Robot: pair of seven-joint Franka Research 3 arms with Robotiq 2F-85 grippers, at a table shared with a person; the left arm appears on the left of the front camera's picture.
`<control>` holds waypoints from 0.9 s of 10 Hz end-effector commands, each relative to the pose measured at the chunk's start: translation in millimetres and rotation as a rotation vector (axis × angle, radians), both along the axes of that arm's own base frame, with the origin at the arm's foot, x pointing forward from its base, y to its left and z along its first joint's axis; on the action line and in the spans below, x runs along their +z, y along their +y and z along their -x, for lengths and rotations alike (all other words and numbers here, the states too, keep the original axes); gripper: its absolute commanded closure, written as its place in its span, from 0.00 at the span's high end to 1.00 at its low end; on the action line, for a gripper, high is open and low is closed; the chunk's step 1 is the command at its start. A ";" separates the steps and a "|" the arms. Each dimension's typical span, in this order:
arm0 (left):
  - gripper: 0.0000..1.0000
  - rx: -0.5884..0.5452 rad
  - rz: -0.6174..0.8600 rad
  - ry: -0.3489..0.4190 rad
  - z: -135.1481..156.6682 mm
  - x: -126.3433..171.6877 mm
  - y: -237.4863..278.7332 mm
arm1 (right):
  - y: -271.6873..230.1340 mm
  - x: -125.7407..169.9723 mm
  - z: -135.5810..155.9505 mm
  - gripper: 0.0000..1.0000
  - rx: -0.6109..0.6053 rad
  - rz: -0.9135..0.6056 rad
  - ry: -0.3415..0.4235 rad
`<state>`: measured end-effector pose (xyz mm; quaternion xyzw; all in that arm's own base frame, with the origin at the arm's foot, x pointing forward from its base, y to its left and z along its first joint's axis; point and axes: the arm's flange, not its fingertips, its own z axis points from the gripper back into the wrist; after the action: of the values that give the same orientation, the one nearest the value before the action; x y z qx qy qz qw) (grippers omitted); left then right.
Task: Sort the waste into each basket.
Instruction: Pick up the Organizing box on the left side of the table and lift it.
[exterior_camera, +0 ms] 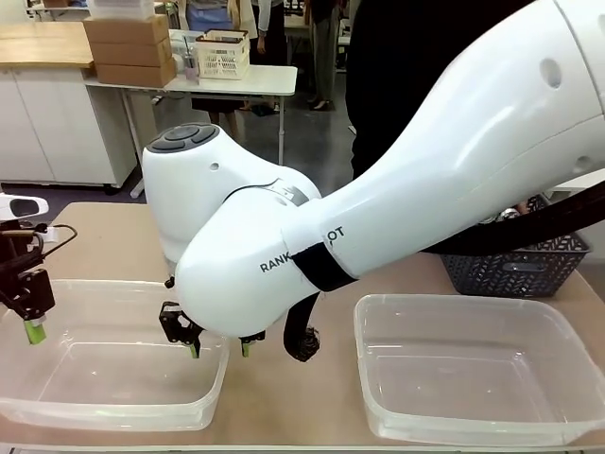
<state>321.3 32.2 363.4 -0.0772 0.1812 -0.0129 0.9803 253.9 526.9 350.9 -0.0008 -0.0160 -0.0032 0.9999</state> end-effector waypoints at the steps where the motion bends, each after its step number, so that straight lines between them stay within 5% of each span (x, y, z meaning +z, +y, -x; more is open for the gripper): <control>1: 0.00 0.024 -0.038 -0.032 115.0 -64.4 -14.1 | 1.4 9.6 -2.2 0.00 0.023 -0.018 0.042; 2: 0.00 0.028 -0.042 -0.037 114.8 -64.5 -13.8 | -0.3 11.7 -2.1 0.00 0.022 -0.025 0.044; 3: 0.00 0.032 -0.049 -0.043 114.2 -64.0 -13.2 | -2.5 13.5 -2.2 0.14 0.021 -0.033 0.041; 5: 0.00 0.034 -0.062 -0.051 113.5 -63.0 -11.7 | -8.2 15.7 -4.3 0.00 0.007 -0.038 0.062; 9: 0.00 0.062 -0.056 -0.078 111.4 -52.8 -4.9 | -22.3 25.8 -8.3 0.00 -0.012 -0.047 0.050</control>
<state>322.3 44.1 371.5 -0.0588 0.1617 0.0011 0.9851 265.0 517.2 375.9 0.0223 0.0013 -0.0156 0.9996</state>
